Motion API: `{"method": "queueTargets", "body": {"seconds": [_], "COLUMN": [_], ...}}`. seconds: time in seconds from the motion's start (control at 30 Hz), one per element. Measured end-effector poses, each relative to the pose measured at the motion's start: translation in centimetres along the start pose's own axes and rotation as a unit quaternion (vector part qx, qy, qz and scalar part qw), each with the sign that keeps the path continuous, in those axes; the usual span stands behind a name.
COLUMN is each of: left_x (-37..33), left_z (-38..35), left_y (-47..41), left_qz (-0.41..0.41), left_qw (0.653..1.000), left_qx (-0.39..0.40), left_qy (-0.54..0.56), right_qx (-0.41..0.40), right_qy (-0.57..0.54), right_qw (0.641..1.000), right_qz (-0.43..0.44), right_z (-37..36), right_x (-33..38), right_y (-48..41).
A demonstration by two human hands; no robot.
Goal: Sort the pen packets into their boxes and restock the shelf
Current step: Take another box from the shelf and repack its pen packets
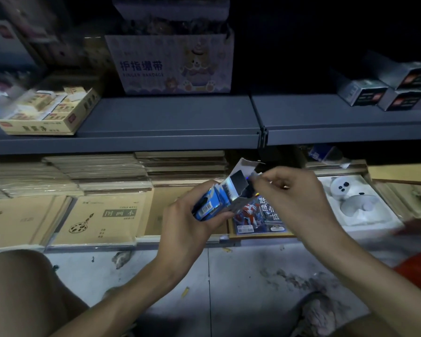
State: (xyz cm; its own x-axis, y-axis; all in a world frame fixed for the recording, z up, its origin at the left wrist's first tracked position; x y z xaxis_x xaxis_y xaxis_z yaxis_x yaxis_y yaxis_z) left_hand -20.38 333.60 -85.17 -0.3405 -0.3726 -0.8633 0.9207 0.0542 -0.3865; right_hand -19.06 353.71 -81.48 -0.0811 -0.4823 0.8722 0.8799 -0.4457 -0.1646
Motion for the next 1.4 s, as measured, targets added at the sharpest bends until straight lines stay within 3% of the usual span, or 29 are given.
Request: {"method": "queueTargets", "body": {"seconds": [0.23, 0.47, 0.67, 0.73, 0.83, 0.9, 1.0, 1.17, 1.4], "left_x": [0.1, -0.4, -0.2, 0.1, 0.5, 0.7, 0.5, 0.0, -0.5], "left_z": [0.4, 0.6, 0.7, 0.3, 0.1, -0.2, -0.9, -1.6, -1.4], "left_y": [-0.1, 0.2, 0.1, 0.1, -0.3, -0.5, -0.4, -0.1, -0.5], "left_qz": [-0.014, -0.045, -0.036, -0.026, -0.023, -0.029, -0.036, -0.059, -0.056], "left_qw": [0.999, 0.995, 0.995, 0.996, 0.996, 0.995, 0.992, 0.987, 0.99], "left_qx": [-0.021, -0.029, -0.037, -0.028, -0.02, -0.007, 0.0, 0.009, -0.014], "left_qy": [-0.032, -0.082, -0.081, -0.076, -0.08, -0.097, -0.123, -0.148, -0.126], "right_qx": [0.012, 0.077, 0.106, 0.076, -0.097, -0.126, -0.061, -0.005, 0.023], "right_qy": [0.015, -0.054, -0.015, -0.042, -0.053, -0.044, 0.044, 0.241, 0.164], "right_qw": [1.0, 0.991, 0.989, 0.992, 0.992, 0.982, 0.988, 0.961, 0.983], "right_qz": [0.002, -0.095, -0.097, -0.092, 0.066, 0.136, 0.136, 0.132, 0.073], "right_z": [-0.6, -0.9, -1.2, 0.0, 4.7, 5.1, 1.2, -2.4, -2.7], "right_x": [0.5, -0.5, -0.9, -0.1, 3.7, 5.6, 5.2, 3.5, 2.5], "right_y": [0.9, 0.9, 1.2, 0.9, 0.8, 2.3, 4.6, 4.4, 3.5]}}
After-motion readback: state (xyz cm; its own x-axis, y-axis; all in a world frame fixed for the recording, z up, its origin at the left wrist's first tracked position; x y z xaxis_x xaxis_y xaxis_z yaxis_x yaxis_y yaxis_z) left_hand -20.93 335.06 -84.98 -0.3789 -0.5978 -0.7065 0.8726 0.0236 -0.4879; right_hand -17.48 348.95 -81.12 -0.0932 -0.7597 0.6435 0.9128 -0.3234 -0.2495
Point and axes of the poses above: each hand's wrist, its own y-axis away from the middle knuckle, its own z-axis out of the back of the hand, x = y × z, the point moved 10 cm from there along -y, towards the middle knuckle, and after that the axes turned 12 degrees about -x, right-handed, at the moved point
